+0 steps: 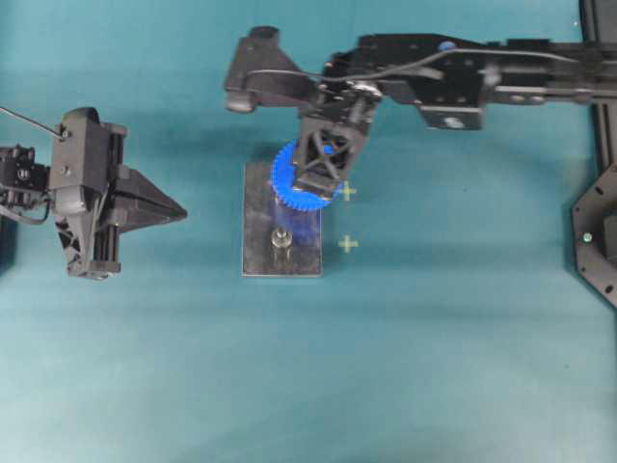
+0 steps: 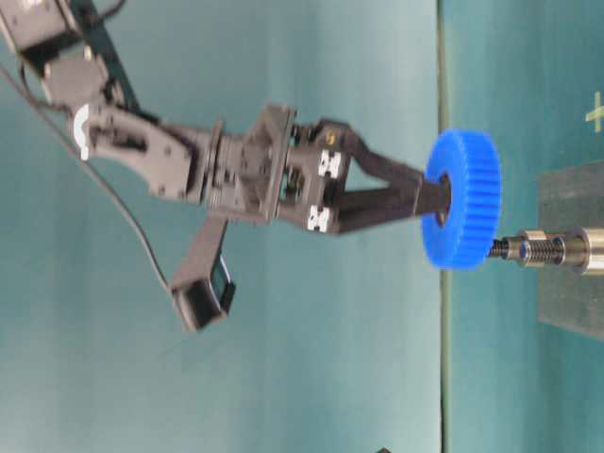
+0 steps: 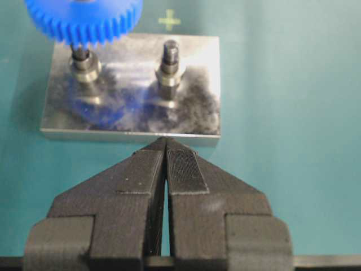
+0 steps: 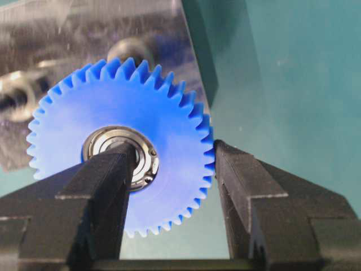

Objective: Fit the large gear onto the shaft.
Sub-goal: 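Lift the blue gear and carry it left over the upper shaft, then align the gear's bearing hole with the upper shaft tip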

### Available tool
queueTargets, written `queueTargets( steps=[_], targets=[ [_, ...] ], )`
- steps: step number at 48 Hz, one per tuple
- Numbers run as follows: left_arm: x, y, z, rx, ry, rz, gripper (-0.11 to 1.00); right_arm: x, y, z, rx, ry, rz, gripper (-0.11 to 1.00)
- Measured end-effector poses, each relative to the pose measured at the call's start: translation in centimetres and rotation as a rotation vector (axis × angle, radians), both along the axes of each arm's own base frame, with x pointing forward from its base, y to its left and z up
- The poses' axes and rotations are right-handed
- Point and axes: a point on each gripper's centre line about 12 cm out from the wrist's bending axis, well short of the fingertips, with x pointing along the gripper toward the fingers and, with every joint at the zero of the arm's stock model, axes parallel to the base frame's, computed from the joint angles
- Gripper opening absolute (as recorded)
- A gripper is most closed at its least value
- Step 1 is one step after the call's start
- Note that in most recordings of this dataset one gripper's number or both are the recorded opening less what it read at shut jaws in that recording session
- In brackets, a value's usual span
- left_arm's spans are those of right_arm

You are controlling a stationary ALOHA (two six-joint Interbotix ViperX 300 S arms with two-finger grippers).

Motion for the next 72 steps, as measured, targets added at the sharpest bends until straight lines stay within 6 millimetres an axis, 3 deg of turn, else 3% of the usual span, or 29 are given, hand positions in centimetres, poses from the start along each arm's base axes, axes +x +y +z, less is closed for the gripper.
queueTargets(
  steps=[23,72],
  targets=[
    [-0.2,0.0,-0.3,0.0,0.009,0.0,0.0,2.7,-0.6,-0.5,-0.01,0.0,0.042,0.48],
    [-0.4,0.0,-0.4,-0.001,0.011,0.001,0.0,2.6,-0.7,-1.4,0.007,0.041,0.042,0.48]
  ],
)
